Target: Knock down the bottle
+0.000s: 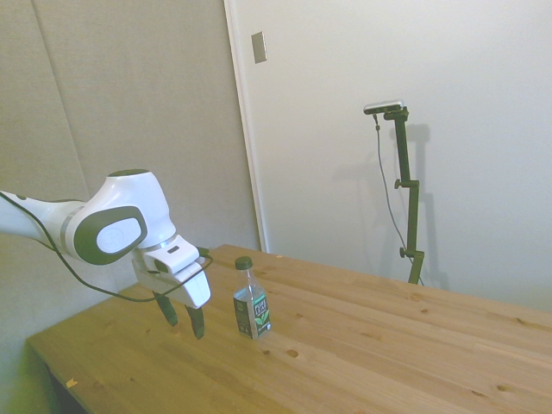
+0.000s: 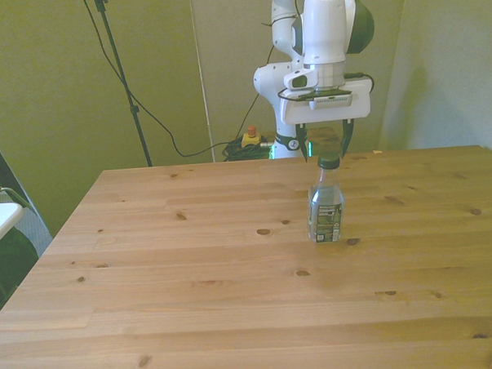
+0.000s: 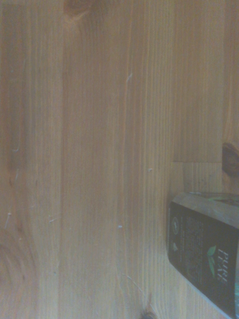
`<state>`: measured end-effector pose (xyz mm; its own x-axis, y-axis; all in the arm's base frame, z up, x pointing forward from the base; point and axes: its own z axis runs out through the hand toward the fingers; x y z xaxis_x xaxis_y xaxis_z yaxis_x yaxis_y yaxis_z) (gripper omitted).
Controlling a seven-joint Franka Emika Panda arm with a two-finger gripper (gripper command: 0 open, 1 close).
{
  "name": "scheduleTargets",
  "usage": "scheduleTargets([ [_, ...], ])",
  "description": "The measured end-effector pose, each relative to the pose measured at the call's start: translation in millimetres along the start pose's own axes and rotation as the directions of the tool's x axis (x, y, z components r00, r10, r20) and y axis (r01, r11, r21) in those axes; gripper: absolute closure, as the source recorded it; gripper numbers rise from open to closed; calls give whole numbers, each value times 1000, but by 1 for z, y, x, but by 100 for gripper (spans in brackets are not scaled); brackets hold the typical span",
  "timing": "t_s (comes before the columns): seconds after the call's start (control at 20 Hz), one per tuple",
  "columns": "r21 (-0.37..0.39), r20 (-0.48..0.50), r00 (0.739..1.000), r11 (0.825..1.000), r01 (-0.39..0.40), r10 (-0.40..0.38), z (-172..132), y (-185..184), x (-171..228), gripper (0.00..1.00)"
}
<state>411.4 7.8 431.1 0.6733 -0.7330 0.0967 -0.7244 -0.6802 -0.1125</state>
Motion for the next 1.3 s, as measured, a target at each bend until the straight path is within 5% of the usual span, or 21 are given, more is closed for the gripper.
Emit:
scheduleTargets([
  [0.1,-1,0,1000,1000,1,-1,0,0,0,0],
  [0.15,-1,-2,1000,1000,0,0,0,0,0,100],
  [0.65,34,-58,997,998,-58,60,-37,-8,35,100],
  [1.3,29,-91,984,988,-153,155,-24,-37,70,100],
])
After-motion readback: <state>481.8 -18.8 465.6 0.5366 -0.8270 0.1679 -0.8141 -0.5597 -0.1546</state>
